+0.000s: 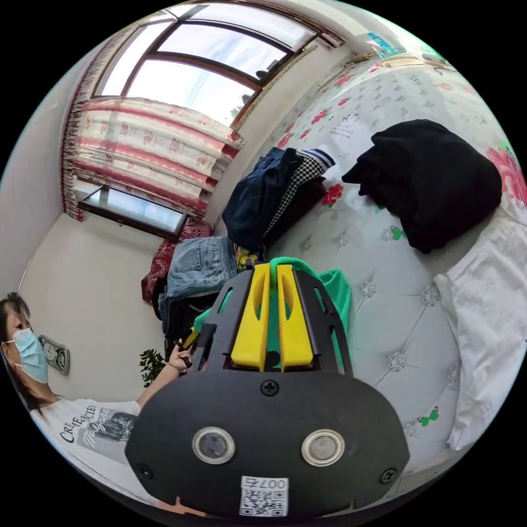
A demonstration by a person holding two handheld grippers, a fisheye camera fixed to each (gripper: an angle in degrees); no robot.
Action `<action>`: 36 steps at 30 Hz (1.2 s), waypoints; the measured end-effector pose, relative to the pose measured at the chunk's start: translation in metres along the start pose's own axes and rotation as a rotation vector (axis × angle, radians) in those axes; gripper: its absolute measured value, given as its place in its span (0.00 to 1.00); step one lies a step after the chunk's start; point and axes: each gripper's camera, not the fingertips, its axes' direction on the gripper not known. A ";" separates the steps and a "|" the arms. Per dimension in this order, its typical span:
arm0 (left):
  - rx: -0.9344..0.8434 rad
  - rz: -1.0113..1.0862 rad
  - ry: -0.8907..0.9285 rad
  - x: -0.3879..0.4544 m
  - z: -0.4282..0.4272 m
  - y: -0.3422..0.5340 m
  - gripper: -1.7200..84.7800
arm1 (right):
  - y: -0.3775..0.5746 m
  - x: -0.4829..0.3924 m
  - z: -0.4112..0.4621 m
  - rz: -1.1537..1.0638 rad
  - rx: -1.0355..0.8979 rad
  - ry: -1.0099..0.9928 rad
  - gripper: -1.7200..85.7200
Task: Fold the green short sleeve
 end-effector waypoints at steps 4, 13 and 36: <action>0.061 -0.021 -0.014 -0.019 0.014 -0.022 0.09 | -0.026 0.016 0.057 0.019 -0.050 0.250 0.05; 0.006 -0.071 -0.100 -0.061 -0.008 0.084 0.10 | 0.059 0.088 0.063 0.208 -0.113 0.306 0.10; 0.065 -0.200 0.028 -0.115 -0.028 0.140 0.12 | 0.126 -0.195 0.287 -0.782 -0.499 -0.150 0.07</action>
